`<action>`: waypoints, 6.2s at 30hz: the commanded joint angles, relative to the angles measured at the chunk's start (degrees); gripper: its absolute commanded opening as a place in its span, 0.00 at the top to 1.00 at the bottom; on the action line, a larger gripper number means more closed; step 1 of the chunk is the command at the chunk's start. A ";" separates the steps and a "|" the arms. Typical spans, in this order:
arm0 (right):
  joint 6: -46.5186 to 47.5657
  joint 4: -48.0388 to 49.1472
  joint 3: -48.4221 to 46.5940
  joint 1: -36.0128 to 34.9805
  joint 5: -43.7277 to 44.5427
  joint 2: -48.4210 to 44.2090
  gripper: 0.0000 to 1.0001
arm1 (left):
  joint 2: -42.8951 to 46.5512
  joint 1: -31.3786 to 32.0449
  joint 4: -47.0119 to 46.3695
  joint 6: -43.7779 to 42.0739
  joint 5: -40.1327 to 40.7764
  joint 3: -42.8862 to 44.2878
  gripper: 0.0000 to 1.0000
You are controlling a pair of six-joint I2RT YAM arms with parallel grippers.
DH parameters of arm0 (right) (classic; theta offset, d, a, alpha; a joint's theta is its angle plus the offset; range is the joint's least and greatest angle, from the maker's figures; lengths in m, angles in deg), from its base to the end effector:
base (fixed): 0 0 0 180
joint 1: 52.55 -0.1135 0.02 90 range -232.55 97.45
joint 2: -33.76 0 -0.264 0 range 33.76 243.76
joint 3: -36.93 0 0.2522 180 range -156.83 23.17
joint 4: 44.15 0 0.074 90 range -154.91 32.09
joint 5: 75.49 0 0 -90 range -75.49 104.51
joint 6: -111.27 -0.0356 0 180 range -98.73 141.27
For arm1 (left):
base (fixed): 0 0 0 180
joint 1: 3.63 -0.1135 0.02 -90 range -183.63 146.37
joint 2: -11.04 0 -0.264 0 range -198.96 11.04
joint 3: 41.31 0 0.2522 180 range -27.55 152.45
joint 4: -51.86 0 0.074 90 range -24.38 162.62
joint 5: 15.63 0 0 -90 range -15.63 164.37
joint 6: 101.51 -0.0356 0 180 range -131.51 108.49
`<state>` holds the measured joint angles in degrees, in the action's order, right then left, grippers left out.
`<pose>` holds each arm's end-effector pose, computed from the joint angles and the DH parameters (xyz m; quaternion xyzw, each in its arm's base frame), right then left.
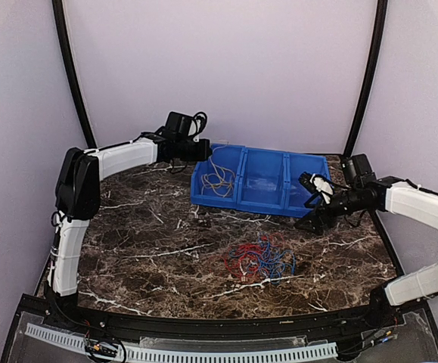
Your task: Untangle the cables
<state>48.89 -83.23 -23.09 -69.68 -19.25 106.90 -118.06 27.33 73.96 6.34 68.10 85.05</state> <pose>0.2355 0.0933 0.2270 -0.4316 0.8014 0.2452 0.3338 0.4591 -0.2799 0.2604 0.1253 0.8325 -0.2641 0.4706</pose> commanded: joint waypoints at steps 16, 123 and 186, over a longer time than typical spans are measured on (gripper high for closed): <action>1.70 -1.74 -0.42 0.16 1.05 -20.55 0.01 | 13.13 1.20 14.97 2.00 4.75 0.87 0.01; 19.52 -28.19 -41.63 -23.48 -8.56 14.97 1.00 | 20.73 26.51 -76.53 -9.38 -9.83 -60.72 0.52; 9.78 -23.86 -62.83 -7.40 -26.53 14.52 1.00 | 16.05 27.05 -64.87 -8.51 -4.95 -47.61 0.71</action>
<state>60.71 -106.95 -78.65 -78.55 -41.92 121.50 -101.16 54.15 14.12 -3.19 66.40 36.24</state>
